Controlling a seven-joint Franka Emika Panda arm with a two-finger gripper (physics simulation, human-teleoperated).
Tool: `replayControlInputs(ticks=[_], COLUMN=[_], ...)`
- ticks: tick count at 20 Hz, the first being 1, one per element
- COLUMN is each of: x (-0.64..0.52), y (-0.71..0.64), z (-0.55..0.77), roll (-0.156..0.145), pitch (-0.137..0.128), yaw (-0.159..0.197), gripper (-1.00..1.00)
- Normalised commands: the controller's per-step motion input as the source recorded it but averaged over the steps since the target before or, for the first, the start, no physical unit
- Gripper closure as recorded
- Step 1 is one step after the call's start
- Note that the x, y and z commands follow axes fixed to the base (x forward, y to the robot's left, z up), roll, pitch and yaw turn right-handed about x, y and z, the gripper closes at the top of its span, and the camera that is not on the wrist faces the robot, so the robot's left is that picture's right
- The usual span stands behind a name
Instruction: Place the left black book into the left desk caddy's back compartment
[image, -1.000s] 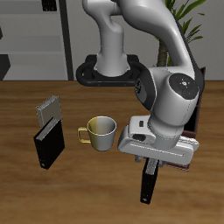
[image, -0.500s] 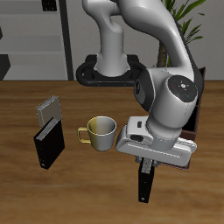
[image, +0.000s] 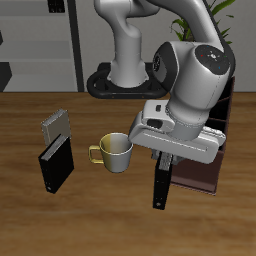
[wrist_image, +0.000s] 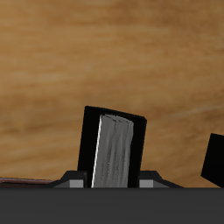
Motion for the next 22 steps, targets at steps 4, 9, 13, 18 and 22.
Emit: replayControlInputs(ticks=[4,9,13,18,22], x=[-0.32,-0.37,-0.49,-0.42,-0.47], y=[-0.13,-0.10,-0.16,-0.05,0.05], z=[0.64,0.51,0.72,0.49,0.30], roll=[-0.018,-0.015,-0.033,-0.017,-0.033], pitch=[-0.076,-0.062,-0.098,-0.054,-0.038], yaw=[0.017,0.004,0.010,-0.012,-0.022], gripper=[1.00,1.00,1.00,1.00,1.00])
